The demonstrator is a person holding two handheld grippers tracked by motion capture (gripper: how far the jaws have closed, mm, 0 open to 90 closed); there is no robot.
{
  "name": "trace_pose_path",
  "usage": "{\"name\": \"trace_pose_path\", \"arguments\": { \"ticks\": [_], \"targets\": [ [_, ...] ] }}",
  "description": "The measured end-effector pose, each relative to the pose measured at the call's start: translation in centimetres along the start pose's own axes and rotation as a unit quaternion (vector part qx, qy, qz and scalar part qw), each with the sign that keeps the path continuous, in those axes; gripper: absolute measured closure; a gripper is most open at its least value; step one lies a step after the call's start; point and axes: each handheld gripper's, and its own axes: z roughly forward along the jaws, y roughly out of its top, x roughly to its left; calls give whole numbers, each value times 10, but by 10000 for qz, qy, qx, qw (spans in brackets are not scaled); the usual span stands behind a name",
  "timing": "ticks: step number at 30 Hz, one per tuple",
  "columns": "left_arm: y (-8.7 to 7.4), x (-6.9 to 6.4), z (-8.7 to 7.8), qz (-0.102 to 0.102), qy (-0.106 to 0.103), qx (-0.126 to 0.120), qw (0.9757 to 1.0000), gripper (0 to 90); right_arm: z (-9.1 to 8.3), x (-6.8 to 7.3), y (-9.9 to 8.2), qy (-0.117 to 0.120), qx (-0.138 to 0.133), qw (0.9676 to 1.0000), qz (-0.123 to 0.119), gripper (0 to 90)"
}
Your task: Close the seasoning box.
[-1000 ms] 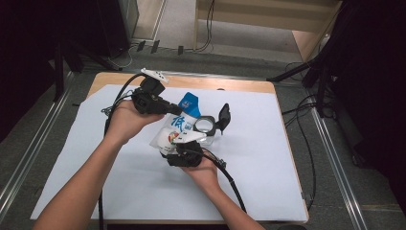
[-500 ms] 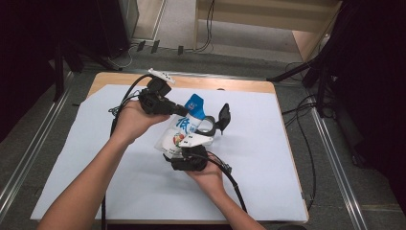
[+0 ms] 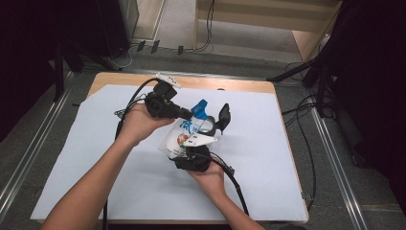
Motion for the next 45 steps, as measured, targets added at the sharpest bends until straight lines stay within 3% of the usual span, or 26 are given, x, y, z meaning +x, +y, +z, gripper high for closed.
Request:
{"name": "trace_pose_path", "arguments": {
  "ticks": [10,15,25,28,30,34,39,45],
  "targets": [
    [-9,4,2,-117,81,54,9999,900,0,1,0,18,18,10000,16,514],
    [-7,5,5,-185,73,27,9998,900,1,4,1,53,-4,10000,-20,464],
    [-1,4,15,-189,165,68,9997,900,1,3,6,220,57,9996,162,473],
    [-1,3,18,-173,271,130,9994,900,0,1,7,294,57,9993,243,531],
    [-1,4,19,-192,252,156,9994,900,0,1,8,416,39,9986,334,534],
    [0,5,21,-248,213,122,9994,900,0,0,9,384,43,9986,370,536],
    [1,8,27,-307,175,142,9993,900,0,-1,9,521,42,9971,549,535],
    [2,8,33,-324,128,208,9992,900,1,-1,10,514,91,9971,545,492]
  ]
}}
